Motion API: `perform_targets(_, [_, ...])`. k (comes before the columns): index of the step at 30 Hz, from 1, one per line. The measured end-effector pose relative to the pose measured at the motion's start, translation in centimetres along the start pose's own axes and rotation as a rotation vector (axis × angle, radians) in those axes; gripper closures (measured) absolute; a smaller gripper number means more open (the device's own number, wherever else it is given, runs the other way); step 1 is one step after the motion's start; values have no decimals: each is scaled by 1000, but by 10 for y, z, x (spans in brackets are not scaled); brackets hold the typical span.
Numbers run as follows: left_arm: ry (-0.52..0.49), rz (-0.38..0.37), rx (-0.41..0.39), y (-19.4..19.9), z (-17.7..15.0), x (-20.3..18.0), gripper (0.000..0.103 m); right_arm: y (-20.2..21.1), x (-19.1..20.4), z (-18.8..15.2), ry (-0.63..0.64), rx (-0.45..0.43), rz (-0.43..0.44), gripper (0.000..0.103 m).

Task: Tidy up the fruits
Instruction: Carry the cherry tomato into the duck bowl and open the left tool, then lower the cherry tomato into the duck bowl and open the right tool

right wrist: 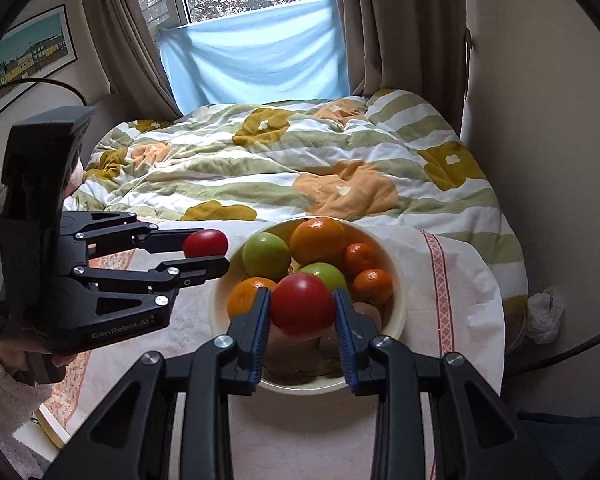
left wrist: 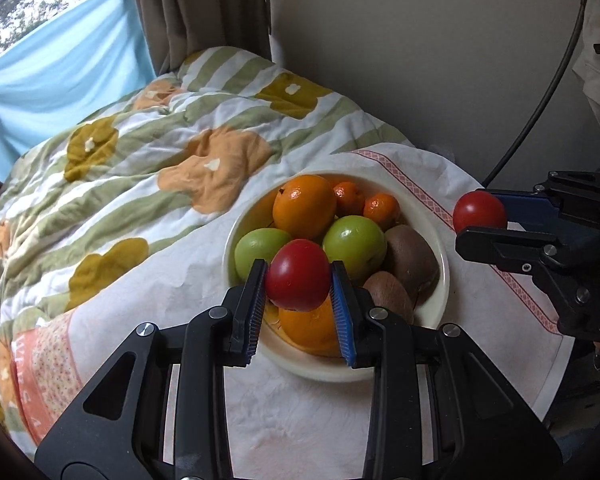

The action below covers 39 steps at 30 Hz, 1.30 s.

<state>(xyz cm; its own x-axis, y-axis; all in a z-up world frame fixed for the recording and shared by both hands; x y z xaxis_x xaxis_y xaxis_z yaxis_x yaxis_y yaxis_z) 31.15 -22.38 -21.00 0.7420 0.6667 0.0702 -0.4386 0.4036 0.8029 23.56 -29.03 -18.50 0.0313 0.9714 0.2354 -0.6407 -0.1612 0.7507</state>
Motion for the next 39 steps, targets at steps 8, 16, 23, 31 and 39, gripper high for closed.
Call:
perform_targets(8, [-2,17,35,-31,11,-8,72,-8,-35,-2,-48,19,15,74])
perform_targets(16, [30,47,73,-39,8,-3,71,-10,-46,-5,-69,24,28,74])
perform_targets(23, [30,38,87,-37,3,-4,70,-15,-49,-9,-81,32,30,74])
perform_targets(31, [50,21,54,-26,5,-6,0,-15,-45,-8,-77,30,41,74])
perform_targets(39, [61,118,54,-3,-3,5,0,-13,-25,0,-47,18,67,74])
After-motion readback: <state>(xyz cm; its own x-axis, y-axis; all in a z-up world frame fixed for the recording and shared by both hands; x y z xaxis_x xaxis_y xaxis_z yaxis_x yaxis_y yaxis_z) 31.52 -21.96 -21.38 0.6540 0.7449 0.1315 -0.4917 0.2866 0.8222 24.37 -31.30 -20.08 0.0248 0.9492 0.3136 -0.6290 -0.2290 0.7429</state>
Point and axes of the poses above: each gripper's, at about its wrist camera, not at the fingertips, and y roughly against the way its jaws point, x to its left, z to its top, the point moved 5 cm from there along -y, roughly the way its jaws point, and after that the axes turned 9 degrees about -y, right-handed, at the moved point
